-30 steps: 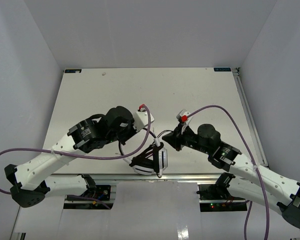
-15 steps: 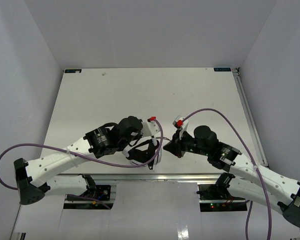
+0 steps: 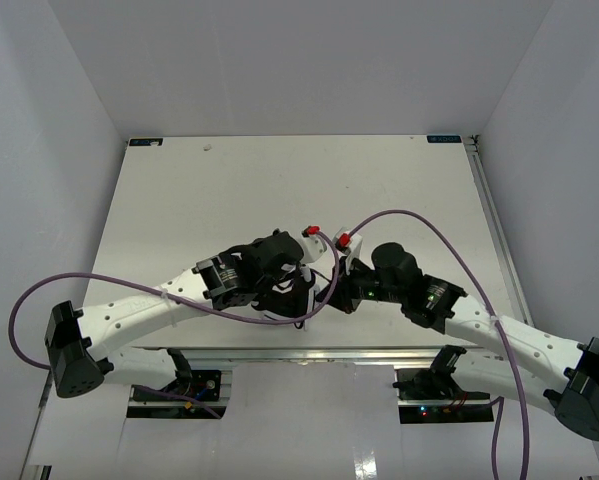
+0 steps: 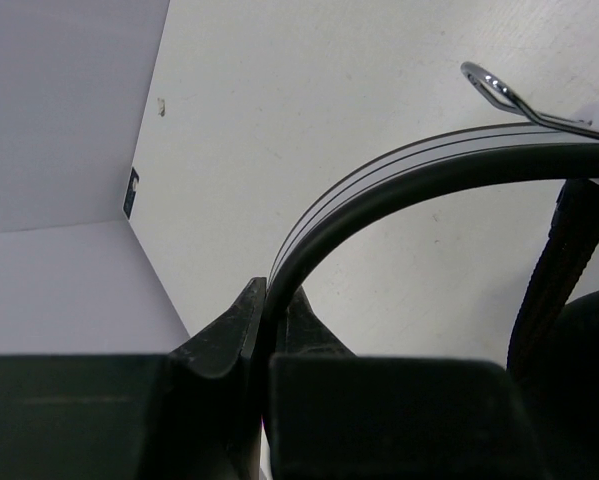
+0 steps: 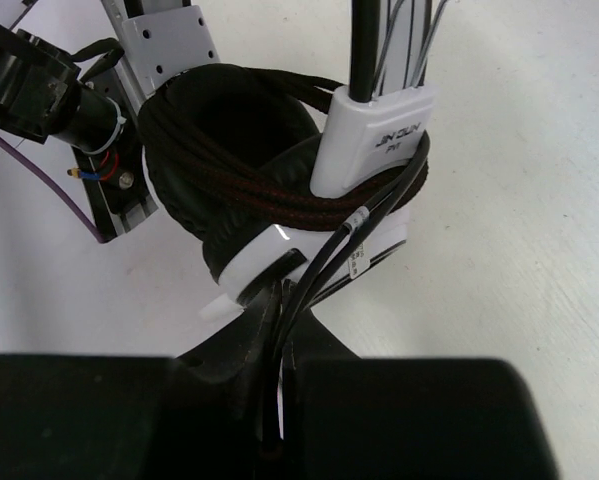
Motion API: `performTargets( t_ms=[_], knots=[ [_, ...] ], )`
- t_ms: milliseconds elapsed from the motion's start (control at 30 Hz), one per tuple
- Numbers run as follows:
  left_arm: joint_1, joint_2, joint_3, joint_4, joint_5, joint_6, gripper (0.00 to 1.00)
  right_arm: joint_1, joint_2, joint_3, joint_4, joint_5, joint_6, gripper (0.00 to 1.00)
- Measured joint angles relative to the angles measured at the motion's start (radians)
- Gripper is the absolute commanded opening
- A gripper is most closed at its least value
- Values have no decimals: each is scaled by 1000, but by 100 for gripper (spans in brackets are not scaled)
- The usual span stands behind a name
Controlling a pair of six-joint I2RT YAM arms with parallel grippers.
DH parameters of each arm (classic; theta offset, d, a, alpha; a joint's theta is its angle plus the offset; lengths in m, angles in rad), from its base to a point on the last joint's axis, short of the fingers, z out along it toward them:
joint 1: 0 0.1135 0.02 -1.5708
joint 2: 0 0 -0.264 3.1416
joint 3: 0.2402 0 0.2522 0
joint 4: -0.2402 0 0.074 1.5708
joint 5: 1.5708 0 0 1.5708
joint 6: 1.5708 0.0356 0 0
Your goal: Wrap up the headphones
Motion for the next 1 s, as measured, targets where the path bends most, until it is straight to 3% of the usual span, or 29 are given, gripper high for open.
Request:
performTargets(
  t_ms=[333,567,767,1000],
  knots=[
    [-1,12,-17,69,-105,-12,0,-2,110,78,49,-51,60,8],
    [-5,114,20,148,-245,-119,0,-5,119,93,110,49,160,8],
    [4,245,168,-29,-218,-475,0,-7,140,93,132,237,232,8],
    [59,268,166,-40,-51,-758,0,1,262,143,148,409,230,8]
  ],
)
